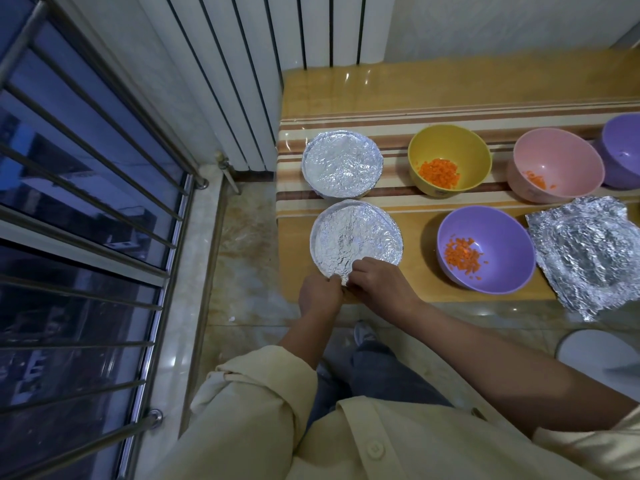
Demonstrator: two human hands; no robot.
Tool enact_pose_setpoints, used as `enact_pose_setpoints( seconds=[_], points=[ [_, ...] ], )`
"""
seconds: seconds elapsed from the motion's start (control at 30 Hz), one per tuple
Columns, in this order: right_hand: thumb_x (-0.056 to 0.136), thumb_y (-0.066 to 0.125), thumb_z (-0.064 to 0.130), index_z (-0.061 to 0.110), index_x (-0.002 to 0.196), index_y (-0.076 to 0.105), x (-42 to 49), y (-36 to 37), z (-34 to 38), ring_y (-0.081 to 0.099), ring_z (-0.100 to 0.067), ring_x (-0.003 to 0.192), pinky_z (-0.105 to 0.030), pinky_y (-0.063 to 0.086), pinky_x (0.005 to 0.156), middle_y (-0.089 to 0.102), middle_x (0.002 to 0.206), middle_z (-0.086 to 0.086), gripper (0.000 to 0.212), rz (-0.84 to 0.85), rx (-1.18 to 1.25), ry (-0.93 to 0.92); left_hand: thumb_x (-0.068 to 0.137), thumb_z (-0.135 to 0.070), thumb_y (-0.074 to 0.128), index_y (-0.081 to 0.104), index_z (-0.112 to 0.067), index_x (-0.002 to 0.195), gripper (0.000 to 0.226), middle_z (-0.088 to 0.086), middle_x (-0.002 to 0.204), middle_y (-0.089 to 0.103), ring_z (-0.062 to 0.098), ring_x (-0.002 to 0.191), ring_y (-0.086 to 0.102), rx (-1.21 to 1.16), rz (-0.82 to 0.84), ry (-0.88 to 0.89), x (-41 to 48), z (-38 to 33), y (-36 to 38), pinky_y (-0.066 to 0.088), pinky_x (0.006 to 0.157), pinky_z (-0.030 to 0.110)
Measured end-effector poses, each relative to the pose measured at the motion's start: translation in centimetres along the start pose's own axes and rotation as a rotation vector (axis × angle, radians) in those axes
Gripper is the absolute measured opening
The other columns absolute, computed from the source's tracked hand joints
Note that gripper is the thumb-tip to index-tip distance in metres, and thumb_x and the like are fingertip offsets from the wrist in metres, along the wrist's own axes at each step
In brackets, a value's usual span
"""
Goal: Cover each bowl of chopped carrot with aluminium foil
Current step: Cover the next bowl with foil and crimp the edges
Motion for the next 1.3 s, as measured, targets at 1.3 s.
enact_pose_setpoints(
  seconds=[1.3],
  points=[
    [0.054, 0.085, 0.001, 0.010, 0.064, 0.064, 0.0, -0.3, -0.1, 0.056, -0.024, 0.053, -0.025, 0.035, 0.042, 0.058, 0.063, -0.004, 0.025, 0.015, -0.031, 0.036, 0.073, -0.048, 0.050, 0.072, -0.010, 0.064, 0.044, 0.007, 0.065, 0.074, 0.031, 0.073, 0.073, 0.043, 0.027, 0.027, 0.7, -0.8, -2.0, 0.060, 0.082, 0.051]
  ],
)
Point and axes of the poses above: each hand's wrist, its own x-axis towards the middle knuckle, its own y-axis out of the palm, z = x × y, the point moved 10 cm from there along x, towards the middle knuckle
